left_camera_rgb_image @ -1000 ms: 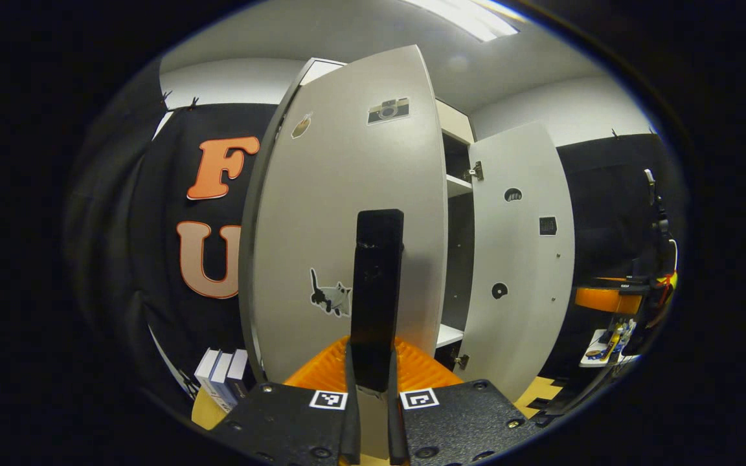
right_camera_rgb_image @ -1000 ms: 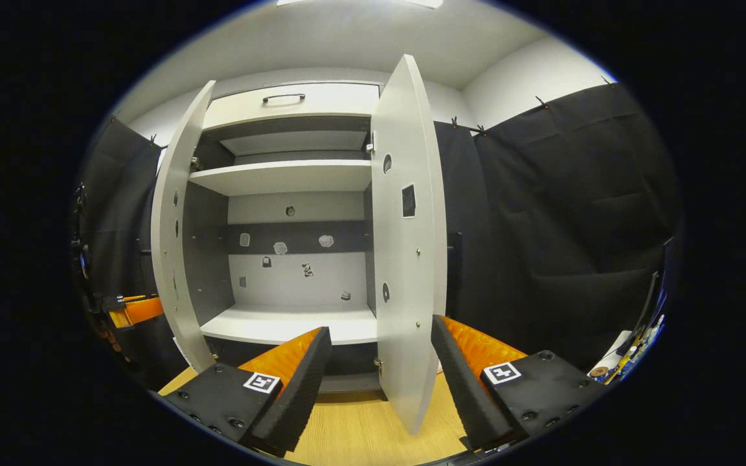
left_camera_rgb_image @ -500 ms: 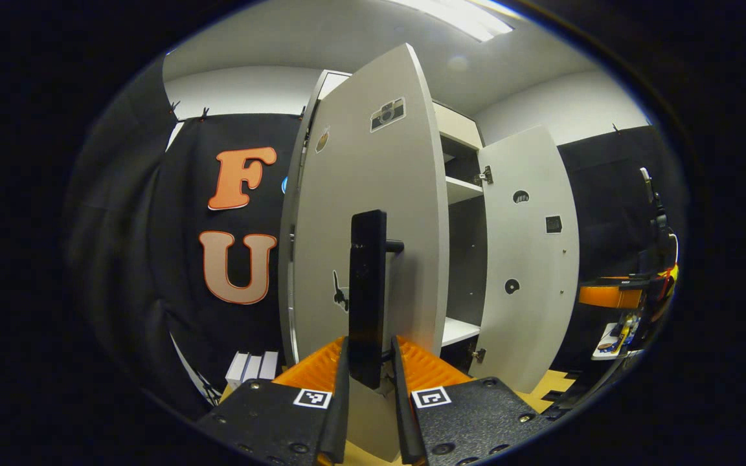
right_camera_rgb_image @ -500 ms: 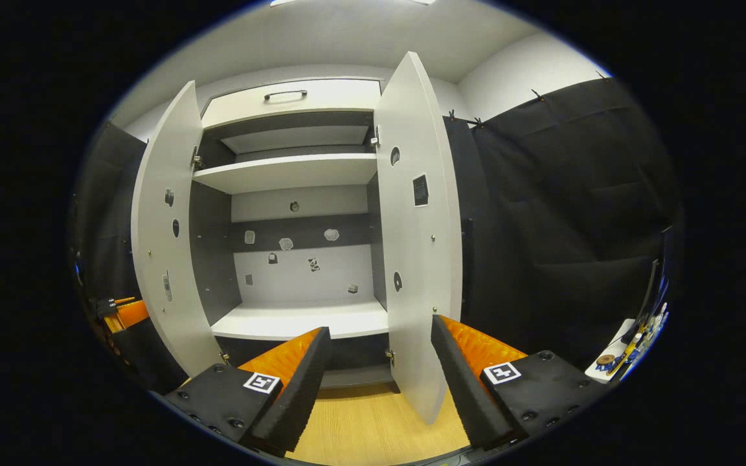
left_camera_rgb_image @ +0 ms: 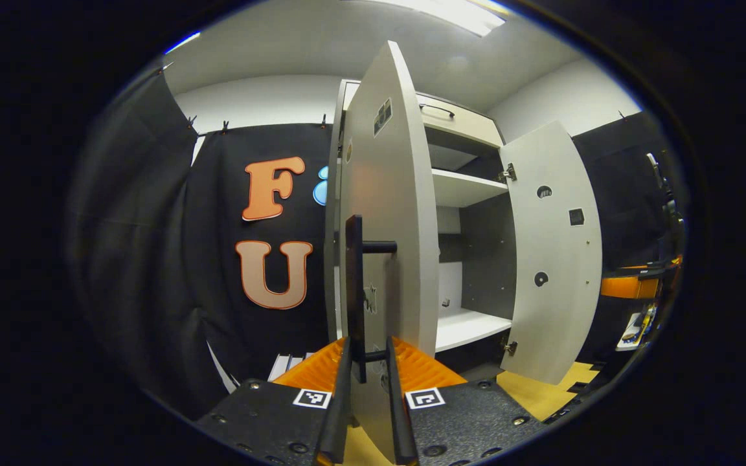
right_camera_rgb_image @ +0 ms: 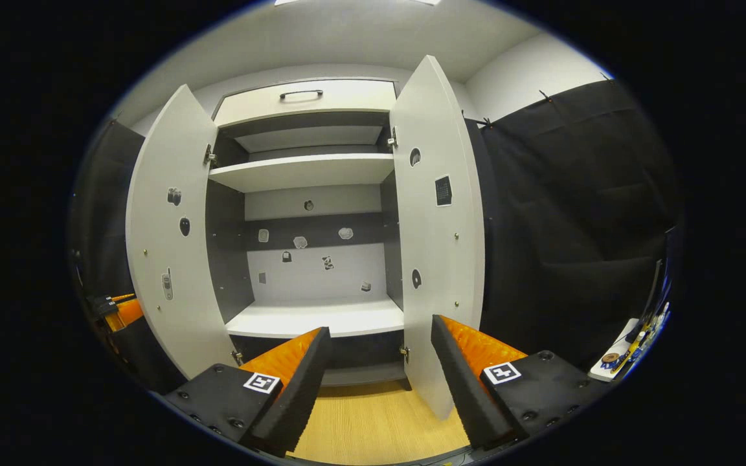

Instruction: Open the right door of the double-door shoe cabinet with the right hand, and open the left door with the left hand.

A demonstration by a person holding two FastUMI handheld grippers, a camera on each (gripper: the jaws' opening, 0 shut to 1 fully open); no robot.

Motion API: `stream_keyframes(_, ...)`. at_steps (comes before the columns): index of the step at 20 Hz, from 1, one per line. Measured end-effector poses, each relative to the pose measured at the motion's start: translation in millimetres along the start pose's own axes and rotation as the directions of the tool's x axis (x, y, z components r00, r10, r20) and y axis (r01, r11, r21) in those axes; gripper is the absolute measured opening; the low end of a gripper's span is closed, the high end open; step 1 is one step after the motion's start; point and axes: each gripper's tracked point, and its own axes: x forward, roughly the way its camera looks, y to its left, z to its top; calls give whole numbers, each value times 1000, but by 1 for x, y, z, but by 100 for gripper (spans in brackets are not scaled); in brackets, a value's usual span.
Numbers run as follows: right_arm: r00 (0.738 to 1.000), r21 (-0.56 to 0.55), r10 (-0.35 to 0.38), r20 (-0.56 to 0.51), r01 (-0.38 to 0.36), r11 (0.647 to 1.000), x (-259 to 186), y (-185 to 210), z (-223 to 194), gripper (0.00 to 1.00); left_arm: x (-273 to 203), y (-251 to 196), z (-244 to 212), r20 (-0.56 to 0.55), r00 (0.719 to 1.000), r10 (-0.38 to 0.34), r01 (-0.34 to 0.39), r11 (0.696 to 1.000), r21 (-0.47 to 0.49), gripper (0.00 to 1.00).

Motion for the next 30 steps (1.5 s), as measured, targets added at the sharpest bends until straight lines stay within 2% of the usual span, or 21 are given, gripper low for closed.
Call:
stream_keyframes(1,1000,0,-1,2,1,1000,-1,0,1,98,-1,7,0,2,1000,20,-20,1000,3,27)
stream_keyframes(2,1000,0,-3,4,3,1000,-3,0,1,98,-4,15,0,2,999,46,-46,999,7,33)
stream_keyframes(3,1000,1,-4,5,4,1000,-5,-2,1,98,-6,24,0,-1,997,76,-76,997,12,27)
stream_keyframes(4,1000,1,-6,8,6,1000,-6,-3,3,98,-9,30,3,4,996,94,-94,996,8,27)
stream_keyframes(5,1000,-1,-11,10,11,1000,-6,-6,4,89,-10,29,8,10,995,100,-100,995,-6,27)
stream_keyframes(6,1000,-5,-15,12,15,1000,-5,-9,4,98,-12,30,11,11,994,111,-111,994,-16,27)
stream_keyframes(10,1000,-37,-26,3,26,999,-4,-17,2,98,-24,41,15,-14,983,182,-182,983,2,27)
stream_keyframes(11,1000,-48,-27,4,28,998,-3,-19,1,98,-27,38,17,-17,982,187,-187,982,-3,20)
stream_keyframes(12,1000,-57,-26,3,26,998,-1,-20,1,98,-32,36,19,-19,981,192,-193,981,-5,27)
stream_keyframes(13,1000,-64,-23,1,23,998,0,-22,0,98,-36,36,21,-18,979,205,-205,979,-6,21)
stream_keyframes(14,1000,-68,-20,-2,19,997,1,-22,0,98,-39,39,24,-16,975,221,-221,975,-7,27)
stream_keyframes(15,1000,-70,-16,-3,15,997,3,-22,1,98,-43,37,27,-15,973,230,-230,973,-10,28)
stream_keyframes(17,1000,-67,-5,-5,5,998,4,-23,3,98,-49,28,33,-16,972,234,-235,972,-8,41)
stream_keyframes(18,1000,-67,-1,-1,1,998,5,-25,5,98,-53,26,35,-17,970,242,-242,970,-4,52)
stream_keyframes(19,1000,-69,2,1,-2,998,6,-26,7,98,-55,24,38,-18,969,248,-248,969,0,52)
stream_keyframes(20,1000,-73,5,5,-5,997,6,-28,9,98,-59,22,41,-17,967,254,-254,967,2,60)
stream_keyframes(25,1000,-84,14,6,-13,996,6,-41,15,97,-66,-6,60,1,968,252,-252,967,-21,75)
stream_keyframes(28,1000,-95,23,21,-20,995,3,-48,22,97,-67,-27,70,8,970,242,-242,970,-39,87)
stream_keyframes(29,999,-101,26,27,-23,995,2,-50,24,89,-68,-32,74,12,971,239,-239,970,-44,90)
stream_keyframes(30,999,-105,30,31,-26,994,2,-53,26,89,-70,-37,76,15,971,238,-237,970,-48,92)
